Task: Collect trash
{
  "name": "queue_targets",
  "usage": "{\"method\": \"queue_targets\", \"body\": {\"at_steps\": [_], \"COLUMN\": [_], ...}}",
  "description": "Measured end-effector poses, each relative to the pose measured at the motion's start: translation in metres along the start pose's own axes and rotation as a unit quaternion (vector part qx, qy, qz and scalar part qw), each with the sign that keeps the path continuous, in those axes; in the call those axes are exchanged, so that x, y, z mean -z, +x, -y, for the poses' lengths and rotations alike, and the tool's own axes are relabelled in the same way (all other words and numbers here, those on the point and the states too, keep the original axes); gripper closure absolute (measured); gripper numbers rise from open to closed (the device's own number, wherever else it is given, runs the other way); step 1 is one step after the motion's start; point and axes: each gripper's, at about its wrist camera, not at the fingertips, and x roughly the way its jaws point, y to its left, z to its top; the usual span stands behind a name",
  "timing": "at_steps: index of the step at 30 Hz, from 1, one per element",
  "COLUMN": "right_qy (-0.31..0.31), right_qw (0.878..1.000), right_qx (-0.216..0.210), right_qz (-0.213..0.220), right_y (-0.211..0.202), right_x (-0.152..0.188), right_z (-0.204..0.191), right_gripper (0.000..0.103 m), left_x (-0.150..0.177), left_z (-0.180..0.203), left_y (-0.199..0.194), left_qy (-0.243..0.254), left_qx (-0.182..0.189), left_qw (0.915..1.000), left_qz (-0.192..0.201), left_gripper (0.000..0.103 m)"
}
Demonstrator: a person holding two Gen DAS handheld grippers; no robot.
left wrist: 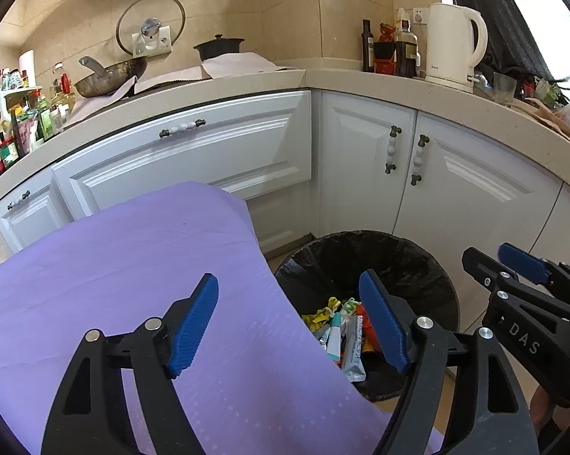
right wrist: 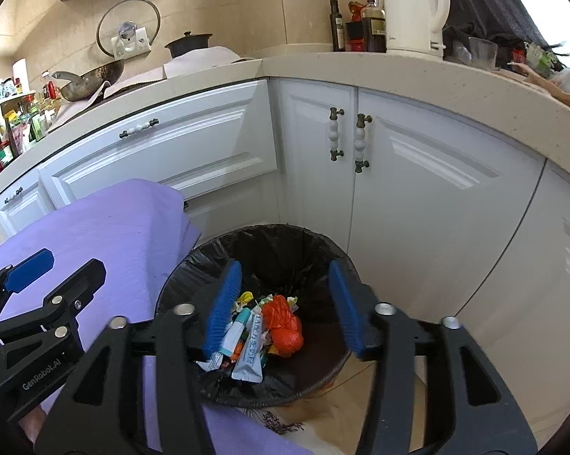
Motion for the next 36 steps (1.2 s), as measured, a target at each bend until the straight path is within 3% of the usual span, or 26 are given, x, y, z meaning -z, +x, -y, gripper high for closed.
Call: {"method": "queue_targets", "body": {"at_steps": [11, 36], "right_qy": [-0.005, -0.017], "right_qw": [1.0, 0.999], "right_qx": [-0.001, 0.0], "right_qz": [0.012, 0.042], "right_y": [-0.039, -0.09], "right_x": [0.008, 0.009], "right_z": [-0.006, -0.014], "right_gripper": [0.041, 0.039], "left_x": [0.011, 0.017], "left_z": [-0.006, -0.023], "left_y": [-0.038, -0.094], "left_qy": [0.002, -0.018], "left_qx": [-0.003, -0.005], "left_qw": [0.9999, 0.999], "left_qz": [0.012, 0.041], "left_gripper": [0.02, 0.019]}}
